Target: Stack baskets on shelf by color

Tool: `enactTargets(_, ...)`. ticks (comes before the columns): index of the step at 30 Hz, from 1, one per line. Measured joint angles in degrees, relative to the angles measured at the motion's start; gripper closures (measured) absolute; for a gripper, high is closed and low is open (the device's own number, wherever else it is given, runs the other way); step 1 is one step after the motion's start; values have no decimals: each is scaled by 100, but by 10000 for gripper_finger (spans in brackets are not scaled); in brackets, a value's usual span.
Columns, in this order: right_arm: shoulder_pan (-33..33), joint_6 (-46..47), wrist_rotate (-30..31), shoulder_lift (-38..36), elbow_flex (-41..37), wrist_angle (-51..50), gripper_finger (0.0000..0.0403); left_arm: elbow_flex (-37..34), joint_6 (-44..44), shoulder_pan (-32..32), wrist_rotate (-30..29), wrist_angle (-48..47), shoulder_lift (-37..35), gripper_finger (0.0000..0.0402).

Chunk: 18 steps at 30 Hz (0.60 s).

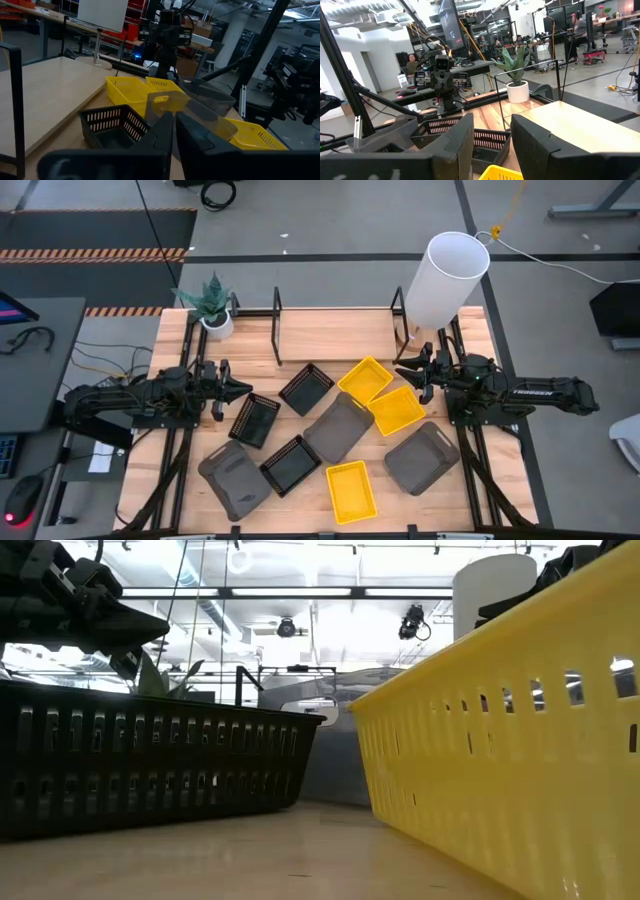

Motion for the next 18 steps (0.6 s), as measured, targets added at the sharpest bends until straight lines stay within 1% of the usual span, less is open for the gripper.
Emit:
enactTargets(6, -1, 0, 0, 0, -2, 2, 267, 1, 0, -1, -1, 0, 0, 366)
enactTargets(18, 0, 0, 0, 0, -2, 2, 267, -1, 1, 0, -2, 0, 0, 376)
